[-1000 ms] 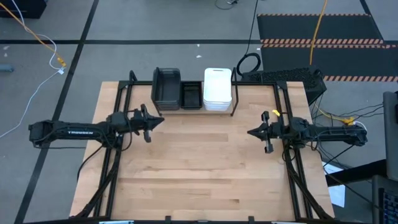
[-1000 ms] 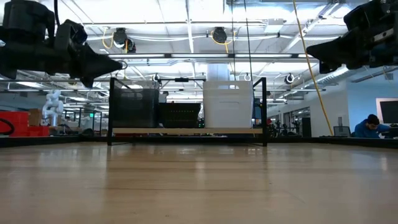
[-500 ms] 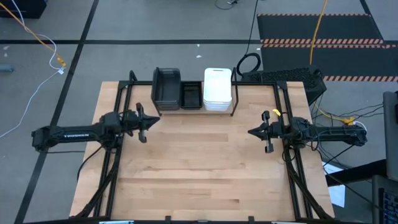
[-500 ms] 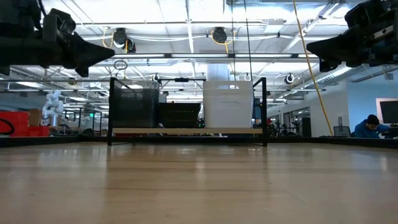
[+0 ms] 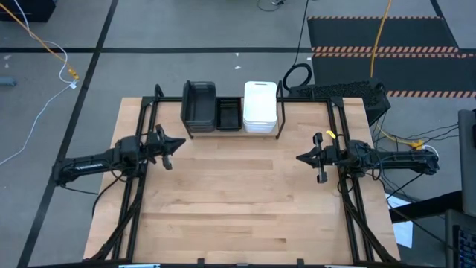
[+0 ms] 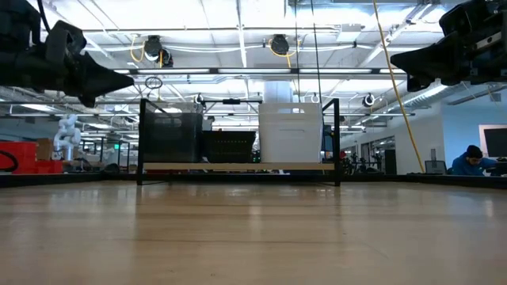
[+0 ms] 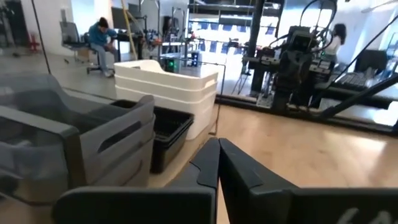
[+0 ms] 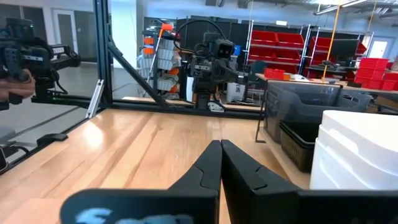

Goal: Stack baskets on shelf by color
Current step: Return to Home Position

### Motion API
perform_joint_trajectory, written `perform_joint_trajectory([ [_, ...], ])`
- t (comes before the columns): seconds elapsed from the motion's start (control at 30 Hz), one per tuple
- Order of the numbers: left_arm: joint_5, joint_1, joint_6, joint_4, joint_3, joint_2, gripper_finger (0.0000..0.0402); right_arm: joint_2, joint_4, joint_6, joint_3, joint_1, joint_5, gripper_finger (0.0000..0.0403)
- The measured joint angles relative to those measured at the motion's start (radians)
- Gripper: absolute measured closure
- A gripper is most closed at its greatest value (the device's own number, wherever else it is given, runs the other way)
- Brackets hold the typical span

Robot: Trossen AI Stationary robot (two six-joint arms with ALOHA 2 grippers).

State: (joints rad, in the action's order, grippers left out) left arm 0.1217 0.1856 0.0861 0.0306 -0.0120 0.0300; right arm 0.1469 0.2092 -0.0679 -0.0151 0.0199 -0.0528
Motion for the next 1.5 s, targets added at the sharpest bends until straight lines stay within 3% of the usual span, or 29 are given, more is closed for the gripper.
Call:
perform_joint_trajectory([
  [0.2,0.008,0.011,-0.122,0.0,0.0,0.022,0.0398,0.0,0.0,0.0,0.0,0.0,0.0,0.0403],
  [0.33,0.008,0.011,-0.16,-0.001,0.0,0.031,0.0383,0.0,0.0,0.0,0.0,0.0,0.0,0.0403],
  [0.57,0.008,0.011,-0.162,0.002,0.0,0.03,0.0361,0.0,0.0,0.0,0.0,0.0,0.0,0.0403],
  [1.5,0.01,0.011,-0.16,0.024,0.002,0.03,0.036,0.0,0.0,0.0,0.0,0.0,0.0,0.0403],
])
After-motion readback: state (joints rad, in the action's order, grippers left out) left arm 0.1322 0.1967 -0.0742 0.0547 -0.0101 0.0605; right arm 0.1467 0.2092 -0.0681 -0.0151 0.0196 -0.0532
